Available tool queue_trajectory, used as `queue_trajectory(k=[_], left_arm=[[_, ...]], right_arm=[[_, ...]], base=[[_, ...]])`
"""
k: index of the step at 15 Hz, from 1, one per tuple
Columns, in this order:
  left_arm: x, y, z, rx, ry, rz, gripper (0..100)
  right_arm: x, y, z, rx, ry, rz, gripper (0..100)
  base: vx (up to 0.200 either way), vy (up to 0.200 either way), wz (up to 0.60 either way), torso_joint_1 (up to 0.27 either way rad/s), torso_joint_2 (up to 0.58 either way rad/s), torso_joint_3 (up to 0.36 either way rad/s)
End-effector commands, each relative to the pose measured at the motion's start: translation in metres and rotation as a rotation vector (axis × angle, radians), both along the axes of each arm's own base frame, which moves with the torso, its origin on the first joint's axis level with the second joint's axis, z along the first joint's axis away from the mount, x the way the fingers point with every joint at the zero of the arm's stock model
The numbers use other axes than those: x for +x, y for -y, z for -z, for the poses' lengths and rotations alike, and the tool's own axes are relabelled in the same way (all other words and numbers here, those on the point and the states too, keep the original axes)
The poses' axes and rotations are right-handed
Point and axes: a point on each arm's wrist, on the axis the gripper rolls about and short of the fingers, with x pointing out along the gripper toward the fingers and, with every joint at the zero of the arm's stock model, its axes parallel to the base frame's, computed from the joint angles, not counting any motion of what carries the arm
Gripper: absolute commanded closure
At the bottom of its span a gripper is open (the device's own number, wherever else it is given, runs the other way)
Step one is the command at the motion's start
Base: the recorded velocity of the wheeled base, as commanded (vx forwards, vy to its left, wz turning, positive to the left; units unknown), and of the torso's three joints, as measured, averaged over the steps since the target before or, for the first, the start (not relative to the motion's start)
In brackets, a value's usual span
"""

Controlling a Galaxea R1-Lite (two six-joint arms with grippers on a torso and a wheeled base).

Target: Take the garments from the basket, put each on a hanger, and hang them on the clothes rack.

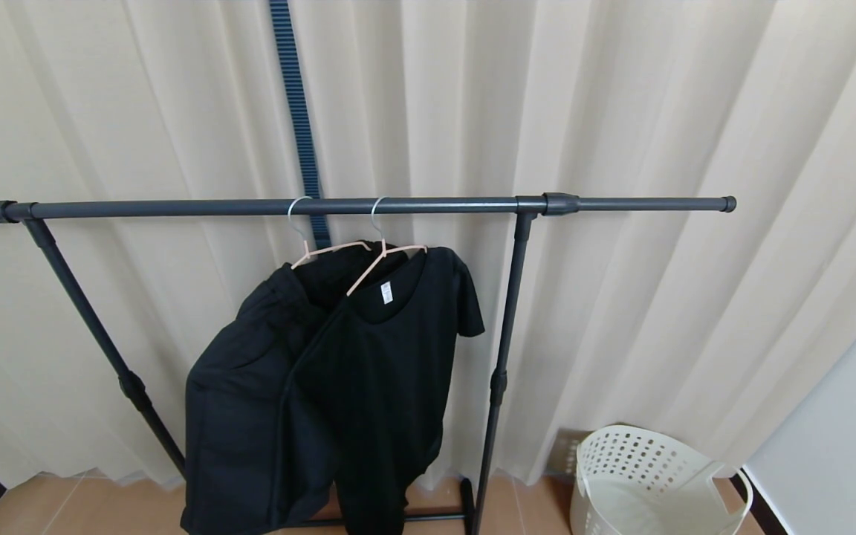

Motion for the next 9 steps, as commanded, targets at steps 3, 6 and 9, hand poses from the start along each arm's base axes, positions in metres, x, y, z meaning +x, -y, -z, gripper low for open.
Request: queue_trajectory(k=[3, 6, 9], left_arm=[[0.0, 0.0, -0.0001, 0.0, 0.0, -0.002, 0], [0.0, 0.0, -0.0001, 0.0, 0.0, -0.002, 0], [0.0, 0.0, -0.0001, 0.0, 0.0, -0.002, 0]], right_arm=[[-0.0003, 0.0001, 0.0, 0.025, 0.005, 0.002, 0], [-0.0003, 0.0001, -0.0001, 0.022, 0.006, 0.001, 0], [-0.0003, 0.0001, -0.0001, 0.023, 0.006, 0.001, 0]], base=[[0.0, 0.0, 0.0, 0.0, 0.0, 0.0], [0.0, 0.0, 0.0, 0.0, 0.0, 0.0], [0.0, 0.0, 0.0, 0.0, 0.0, 0.0]])
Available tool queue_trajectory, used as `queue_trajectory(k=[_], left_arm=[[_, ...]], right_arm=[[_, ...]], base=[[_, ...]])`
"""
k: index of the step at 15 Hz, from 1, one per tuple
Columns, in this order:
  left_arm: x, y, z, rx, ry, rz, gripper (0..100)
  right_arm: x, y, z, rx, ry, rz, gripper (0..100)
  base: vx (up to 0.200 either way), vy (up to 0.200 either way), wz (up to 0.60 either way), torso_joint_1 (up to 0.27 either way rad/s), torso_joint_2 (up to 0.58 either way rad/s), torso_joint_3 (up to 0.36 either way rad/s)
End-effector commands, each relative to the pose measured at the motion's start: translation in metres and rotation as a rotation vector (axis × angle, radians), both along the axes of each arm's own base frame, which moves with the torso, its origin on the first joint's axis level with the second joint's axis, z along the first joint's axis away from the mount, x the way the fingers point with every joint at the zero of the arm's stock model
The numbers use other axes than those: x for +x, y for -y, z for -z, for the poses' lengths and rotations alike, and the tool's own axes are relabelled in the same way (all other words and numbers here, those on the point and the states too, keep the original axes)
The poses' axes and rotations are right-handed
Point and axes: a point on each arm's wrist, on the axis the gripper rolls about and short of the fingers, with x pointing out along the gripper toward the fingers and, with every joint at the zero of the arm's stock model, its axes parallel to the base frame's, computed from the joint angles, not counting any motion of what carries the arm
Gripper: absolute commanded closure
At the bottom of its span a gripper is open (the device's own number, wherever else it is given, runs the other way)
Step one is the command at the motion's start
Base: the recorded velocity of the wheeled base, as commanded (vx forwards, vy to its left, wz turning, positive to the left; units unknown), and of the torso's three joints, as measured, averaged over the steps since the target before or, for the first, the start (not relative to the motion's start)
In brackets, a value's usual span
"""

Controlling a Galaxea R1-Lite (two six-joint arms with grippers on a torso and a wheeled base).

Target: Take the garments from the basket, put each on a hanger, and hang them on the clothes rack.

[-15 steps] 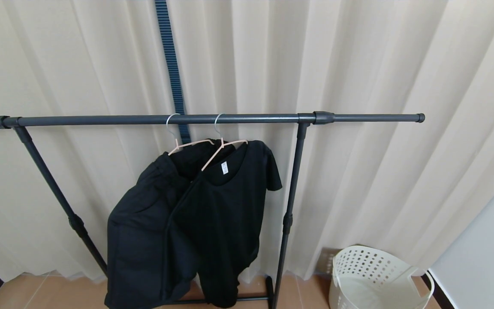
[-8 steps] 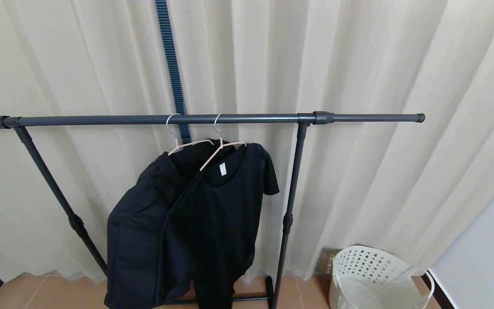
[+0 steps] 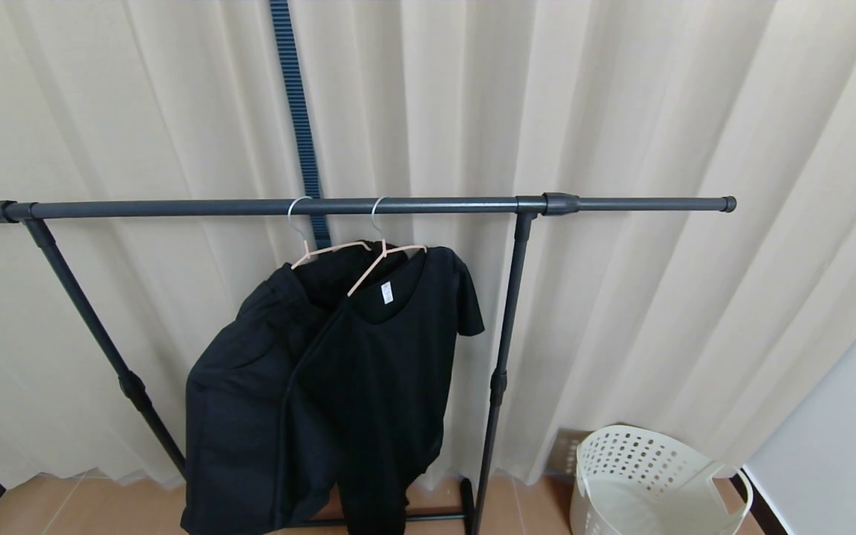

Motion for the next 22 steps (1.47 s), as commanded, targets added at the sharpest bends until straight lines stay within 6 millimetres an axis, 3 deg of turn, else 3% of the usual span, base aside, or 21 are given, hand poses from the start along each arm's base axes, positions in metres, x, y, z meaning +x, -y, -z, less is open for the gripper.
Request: queue_trajectory(k=[1, 22], left_arm=[[0.0002, 0.0, -0.0001, -0.001, -0.003, -0.001, 0], [0.0002, 0.0, -0.0001, -0.001, -0.003, -0.001, 0]], right_arm=[[-0.0002, 0.0, 0.0, 0.0, 0.002, -0.001, 0], [-0.0002, 0.0, 0.0, 0.0, 0.002, -0.001, 0]], base=[[0.0, 0.0, 0.0, 0.0, 0.0, 0.0], [0.0, 0.0, 0.0, 0.0, 0.0, 0.0]])
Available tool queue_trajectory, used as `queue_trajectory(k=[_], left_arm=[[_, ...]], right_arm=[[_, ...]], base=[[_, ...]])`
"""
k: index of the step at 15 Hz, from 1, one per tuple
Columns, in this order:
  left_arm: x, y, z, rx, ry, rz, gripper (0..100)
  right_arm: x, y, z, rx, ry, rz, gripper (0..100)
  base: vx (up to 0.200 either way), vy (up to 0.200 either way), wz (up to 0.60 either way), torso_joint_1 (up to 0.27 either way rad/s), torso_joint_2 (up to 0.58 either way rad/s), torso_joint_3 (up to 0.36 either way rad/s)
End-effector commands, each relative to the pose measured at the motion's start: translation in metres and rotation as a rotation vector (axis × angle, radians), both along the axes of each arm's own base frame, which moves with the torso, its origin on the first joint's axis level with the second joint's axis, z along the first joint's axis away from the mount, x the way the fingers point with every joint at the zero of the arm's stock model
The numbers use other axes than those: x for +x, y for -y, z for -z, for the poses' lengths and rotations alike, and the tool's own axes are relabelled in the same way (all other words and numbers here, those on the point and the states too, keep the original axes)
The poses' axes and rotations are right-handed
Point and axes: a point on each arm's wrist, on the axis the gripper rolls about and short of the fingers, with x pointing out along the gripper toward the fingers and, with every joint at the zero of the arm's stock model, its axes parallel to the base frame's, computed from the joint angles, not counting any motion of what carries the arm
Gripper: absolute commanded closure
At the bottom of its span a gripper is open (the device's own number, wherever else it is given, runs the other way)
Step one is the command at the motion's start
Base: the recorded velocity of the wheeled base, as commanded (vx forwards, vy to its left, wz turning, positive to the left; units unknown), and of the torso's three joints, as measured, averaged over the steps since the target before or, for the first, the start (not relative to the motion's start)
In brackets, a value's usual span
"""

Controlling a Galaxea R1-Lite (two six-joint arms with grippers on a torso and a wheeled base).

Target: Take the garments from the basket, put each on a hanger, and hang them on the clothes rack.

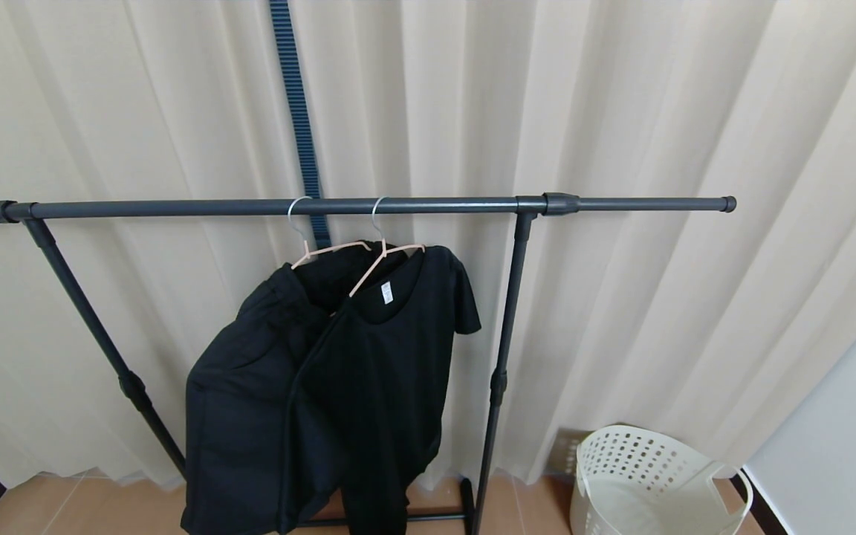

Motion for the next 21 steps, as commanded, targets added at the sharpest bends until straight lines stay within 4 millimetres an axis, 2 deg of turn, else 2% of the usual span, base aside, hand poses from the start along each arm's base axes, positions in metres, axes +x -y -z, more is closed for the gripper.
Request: queue_trajectory(k=[1, 21], left_arm=[[0.0002, 0.0, -0.0001, 0.0, -0.002, -0.001, 0], [0.0002, 0.0, -0.0001, 0.0, -0.002, -0.001, 0]], right_arm=[[0.0, 0.0, 0.0, 0.0, 0.001, 0.0, 0], [0.0, 0.0, 0.0, 0.0, 0.001, 0.0, 0]], base=[[0.0, 0.0, 0.0, 0.0, 0.0, 0.0], [0.0, 0.0, 0.0, 0.0, 0.0, 0.0]])
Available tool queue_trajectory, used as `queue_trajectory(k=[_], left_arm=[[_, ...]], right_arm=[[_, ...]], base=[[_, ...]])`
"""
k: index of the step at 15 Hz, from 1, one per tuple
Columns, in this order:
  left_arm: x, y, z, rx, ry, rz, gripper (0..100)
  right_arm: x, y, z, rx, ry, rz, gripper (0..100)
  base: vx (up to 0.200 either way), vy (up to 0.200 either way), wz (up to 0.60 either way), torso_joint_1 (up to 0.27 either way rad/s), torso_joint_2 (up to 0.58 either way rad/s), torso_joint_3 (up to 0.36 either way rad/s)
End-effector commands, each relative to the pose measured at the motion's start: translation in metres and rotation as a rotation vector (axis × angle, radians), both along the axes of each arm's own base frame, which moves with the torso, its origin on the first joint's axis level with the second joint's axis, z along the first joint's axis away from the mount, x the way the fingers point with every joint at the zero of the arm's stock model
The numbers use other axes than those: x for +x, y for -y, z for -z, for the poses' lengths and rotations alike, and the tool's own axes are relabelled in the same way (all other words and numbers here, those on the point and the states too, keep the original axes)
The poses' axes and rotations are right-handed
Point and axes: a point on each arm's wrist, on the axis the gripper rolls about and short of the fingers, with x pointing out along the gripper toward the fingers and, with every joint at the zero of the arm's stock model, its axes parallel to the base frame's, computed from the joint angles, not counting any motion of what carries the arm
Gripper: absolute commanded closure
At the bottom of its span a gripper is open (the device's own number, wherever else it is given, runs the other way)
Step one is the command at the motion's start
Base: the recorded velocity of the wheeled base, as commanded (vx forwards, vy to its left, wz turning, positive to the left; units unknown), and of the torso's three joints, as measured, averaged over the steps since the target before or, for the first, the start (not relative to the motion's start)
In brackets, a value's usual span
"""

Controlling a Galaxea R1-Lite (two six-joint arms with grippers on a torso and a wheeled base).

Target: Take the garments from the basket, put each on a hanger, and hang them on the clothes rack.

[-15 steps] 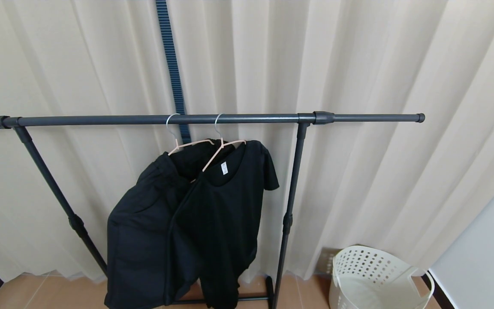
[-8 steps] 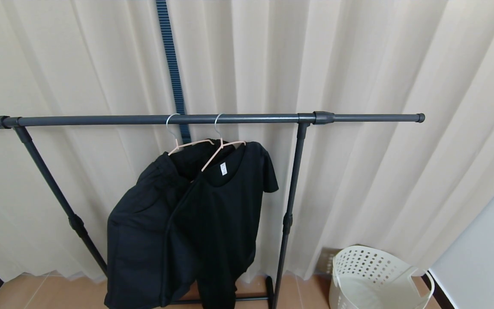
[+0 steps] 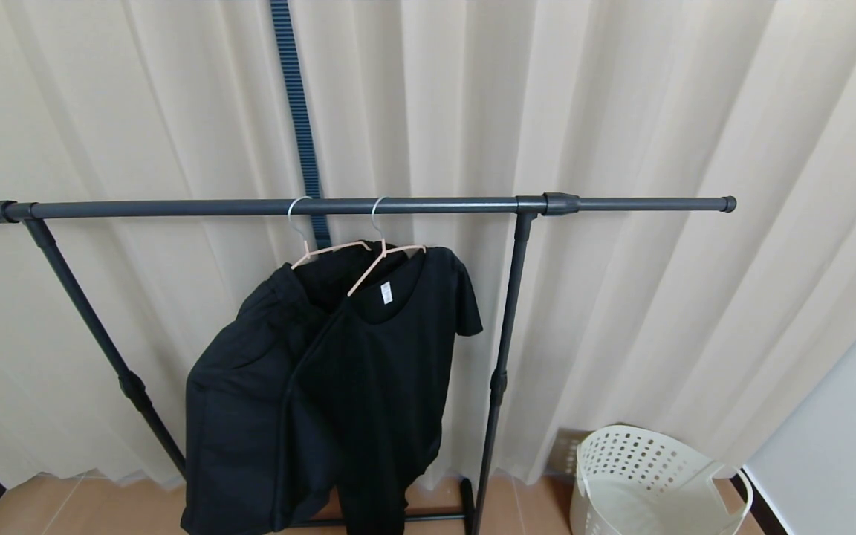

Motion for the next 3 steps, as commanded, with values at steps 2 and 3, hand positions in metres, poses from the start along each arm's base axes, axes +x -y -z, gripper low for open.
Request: queue_trajectory(k=[2, 3], left_arm=[[0.0001, 0.0, 0.0, -0.001, -0.001, -0.002, 0], [0.0001, 0.0, 0.0, -0.001, -0.001, -0.002, 0]], right_arm=[[0.0, 0.0, 0.0, -0.001, 0.001, 0.0, 0], [0.0, 0.0, 0.0, -0.001, 0.001, 0.0, 0]], base=[[0.0, 0.0, 0.0, 0.0, 0.0, 0.0], [0.0, 0.0, 0.0, 0.0, 0.0, 0.0]])
